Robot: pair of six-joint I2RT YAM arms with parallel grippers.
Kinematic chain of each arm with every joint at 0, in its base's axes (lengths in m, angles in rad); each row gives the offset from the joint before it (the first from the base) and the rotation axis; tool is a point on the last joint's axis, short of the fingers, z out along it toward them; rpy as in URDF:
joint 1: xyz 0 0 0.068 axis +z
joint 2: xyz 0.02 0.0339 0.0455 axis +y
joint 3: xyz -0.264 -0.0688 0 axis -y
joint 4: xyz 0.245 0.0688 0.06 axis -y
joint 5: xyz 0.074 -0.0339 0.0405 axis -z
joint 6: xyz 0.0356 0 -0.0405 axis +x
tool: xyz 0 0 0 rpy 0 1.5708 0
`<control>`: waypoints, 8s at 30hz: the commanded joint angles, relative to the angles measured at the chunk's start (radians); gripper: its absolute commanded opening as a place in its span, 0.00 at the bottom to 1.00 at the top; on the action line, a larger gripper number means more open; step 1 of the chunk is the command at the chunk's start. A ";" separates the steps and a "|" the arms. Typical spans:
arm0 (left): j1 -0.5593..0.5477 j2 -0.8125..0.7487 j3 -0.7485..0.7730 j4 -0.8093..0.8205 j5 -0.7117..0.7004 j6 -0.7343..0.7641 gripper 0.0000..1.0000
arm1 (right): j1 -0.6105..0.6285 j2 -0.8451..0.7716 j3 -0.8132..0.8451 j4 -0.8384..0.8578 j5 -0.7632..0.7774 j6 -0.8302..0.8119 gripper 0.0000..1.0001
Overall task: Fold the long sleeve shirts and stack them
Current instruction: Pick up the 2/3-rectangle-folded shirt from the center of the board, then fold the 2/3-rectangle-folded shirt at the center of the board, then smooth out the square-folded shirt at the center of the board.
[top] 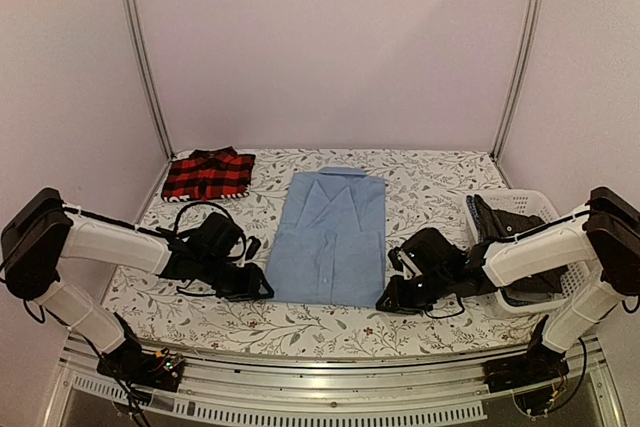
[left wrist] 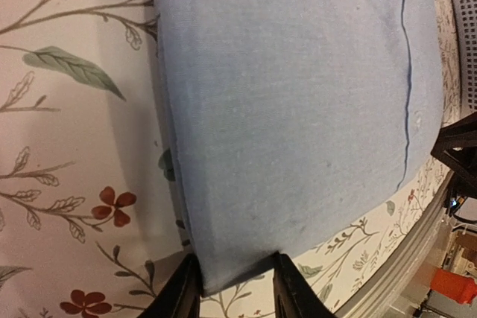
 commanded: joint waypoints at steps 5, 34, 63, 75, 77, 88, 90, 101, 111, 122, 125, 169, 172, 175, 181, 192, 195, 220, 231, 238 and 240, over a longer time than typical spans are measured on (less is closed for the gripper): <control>-0.021 0.028 0.032 0.005 0.022 -0.013 0.19 | 0.010 0.008 0.022 -0.050 0.067 0.001 0.07; -0.209 -0.357 0.088 -0.336 -0.141 -0.157 0.00 | 0.182 -0.270 0.189 -0.394 0.213 0.001 0.00; 0.369 0.907 1.183 -0.080 0.204 0.166 0.00 | -0.501 0.869 1.244 -0.343 -0.060 -0.408 0.00; 0.272 0.511 0.559 0.146 0.181 0.049 0.00 | -0.378 0.561 0.633 -0.146 -0.103 -0.312 0.00; 0.239 0.403 0.443 0.147 0.148 0.028 0.00 | -0.328 0.450 0.510 -0.118 -0.087 -0.277 0.00; 0.070 -0.116 0.149 -0.003 -0.022 -0.072 0.00 | -0.123 -0.014 0.293 -0.231 0.131 -0.134 0.00; 0.069 -0.150 0.160 -0.019 -0.025 -0.066 0.00 | -0.118 -0.054 0.301 -0.248 0.153 -0.130 0.00; 0.095 -0.058 0.365 -0.093 -0.022 0.042 0.00 | -0.116 -0.095 0.417 -0.329 0.269 -0.168 0.00; 0.140 0.004 0.489 -0.113 0.017 0.087 0.00 | -0.132 -0.077 0.531 -0.382 0.314 -0.217 0.00; 0.180 0.072 0.616 -0.126 0.056 0.135 0.00 | -0.191 -0.065 0.606 -0.408 0.320 -0.261 0.00; 0.197 0.120 0.660 -0.124 0.073 0.146 0.00 | -0.226 -0.056 0.618 -0.406 0.308 -0.271 0.00; 0.295 0.456 0.560 0.204 0.068 0.103 0.00 | -0.424 0.490 0.678 -0.283 0.070 -0.348 0.00; 0.296 0.366 0.443 0.216 0.057 0.094 0.00 | -0.397 0.397 0.617 -0.276 0.091 -0.322 0.00; 0.298 0.312 0.386 0.212 0.036 0.094 0.00 | -0.388 0.334 0.609 -0.269 0.111 -0.311 0.00; 0.321 0.316 0.382 0.202 0.010 0.102 0.00 | -0.389 0.333 0.656 -0.222 0.122 -0.327 0.00; 0.368 0.429 0.501 0.164 0.007 0.119 0.05 | -0.412 0.525 0.844 -0.218 0.114 -0.377 0.05; 0.375 0.415 0.530 0.121 -0.020 0.142 0.33 | -0.412 0.532 0.875 -0.247 0.121 -0.398 0.28; 0.243 0.493 0.677 0.019 0.049 0.127 0.13 | -0.245 0.633 1.059 -0.280 0.008 -0.433 0.26; 0.307 0.680 0.823 -0.037 0.026 0.154 0.11 | -0.352 0.788 1.100 -0.272 -0.104 -0.410 0.26; 0.330 0.729 0.853 -0.062 0.033 0.167 0.12 | -0.415 0.766 1.042 -0.254 -0.171 -0.380 0.33; 0.332 0.733 0.866 -0.072 0.034 0.170 0.12 | -0.418 0.740 1.030 -0.259 -0.161 -0.381 0.35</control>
